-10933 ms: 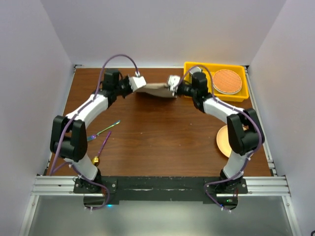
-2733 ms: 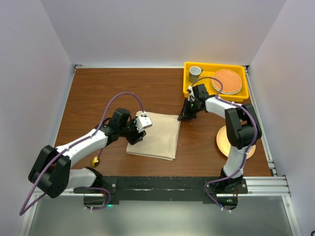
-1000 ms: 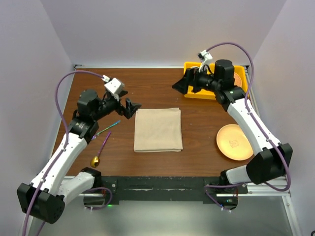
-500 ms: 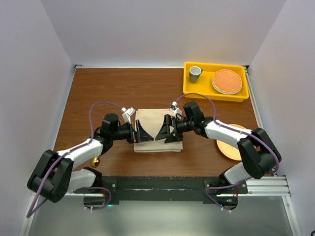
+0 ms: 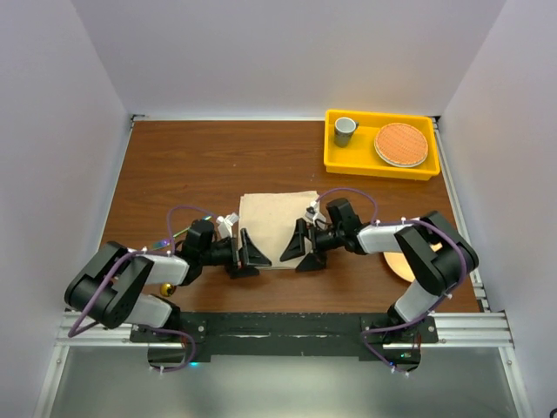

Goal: Fold the napkin into a case and place the utensils inside
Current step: Smooth out the lower triangle-folded napkin at the center of the board.

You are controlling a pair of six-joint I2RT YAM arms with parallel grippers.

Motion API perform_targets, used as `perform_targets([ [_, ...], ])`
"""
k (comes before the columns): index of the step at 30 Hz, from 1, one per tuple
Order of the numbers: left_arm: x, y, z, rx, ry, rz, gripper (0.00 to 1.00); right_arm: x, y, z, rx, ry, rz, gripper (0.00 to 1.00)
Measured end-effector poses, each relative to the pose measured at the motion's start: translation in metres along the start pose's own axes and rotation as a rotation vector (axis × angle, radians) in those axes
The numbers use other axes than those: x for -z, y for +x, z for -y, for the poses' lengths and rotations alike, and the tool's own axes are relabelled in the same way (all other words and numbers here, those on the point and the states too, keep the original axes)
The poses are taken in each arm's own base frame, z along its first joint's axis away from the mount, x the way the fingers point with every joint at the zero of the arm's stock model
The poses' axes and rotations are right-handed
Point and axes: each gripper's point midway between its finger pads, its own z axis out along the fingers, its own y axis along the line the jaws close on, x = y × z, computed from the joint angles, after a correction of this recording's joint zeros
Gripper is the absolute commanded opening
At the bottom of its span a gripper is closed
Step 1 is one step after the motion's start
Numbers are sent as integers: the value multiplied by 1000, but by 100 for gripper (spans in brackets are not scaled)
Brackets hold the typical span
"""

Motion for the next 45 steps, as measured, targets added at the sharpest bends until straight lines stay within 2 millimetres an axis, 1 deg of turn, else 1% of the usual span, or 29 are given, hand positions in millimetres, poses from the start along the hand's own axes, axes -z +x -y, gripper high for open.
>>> perform_targets([
  [2,4,7,-14,55,-31,-7,100,3,-2,3,-7,-11,1,98],
  [5,9,-1,-18,87,-30,16,100,8,-6,9,-27,-24,4,98],
  [8,13,-6,-19,94,-20,26,100,15,-10,11,-33,-37,0,98],
  [11,15,-2,-12,54,11,-1,100,19,-9,6,-28,-30,-8,98],
  [12,17,-1,-6,23,29,-9,100,21,-8,2,-28,-25,-5,98],
  [14,20,-1,12,-55,69,-19,100,30,-9,-13,-9,-36,15,98],
  [16,20,-7,37,-146,124,-7,100,40,-14,-34,36,-65,43,98],
  [17,19,-10,48,-183,149,-3,100,46,-20,-48,70,-85,66,98],
  [18,16,-12,57,-208,168,4,100,50,-25,-57,96,-99,84,98],
  [20,7,-13,64,-225,185,6,100,54,-32,-62,115,-110,107,98],
  [22,-9,-11,60,-194,174,-11,100,51,-36,-51,87,-96,106,98],
  [24,-27,-11,47,-138,135,-32,100,42,-36,-33,42,-67,82,98],
  [26,-44,-18,33,-90,87,-33,100,34,-35,-11,-3,-33,56,98],
  [29,-59,-27,16,-29,37,-33,100,29,-35,19,-62,1,19,98],
  [30,-60,-28,13,-7,32,-37,100,31,-35,22,-68,-15,4,98],
  [33,-53,-34,6,26,28,-28,100,35,-32,25,-44,-52,-26,98],
  [36,-36,-43,-3,49,10,-6,100,36,-30,25,-25,-91,-61,98],
  [38,-29,-44,-6,47,-1,2,100,35,-29,23,-11,-101,-71,98],
  [42,-19,-37,-6,31,-7,-3,100,31,-21,12,22,-88,-90,98],
  [44,-14,-32,-4,9,-12,-11,100,34,-17,1,31,-81,-95,98],
  [45,-13,-31,-3,-6,-11,-14,100,38,-20,-7,39,-82,-87,98],
])
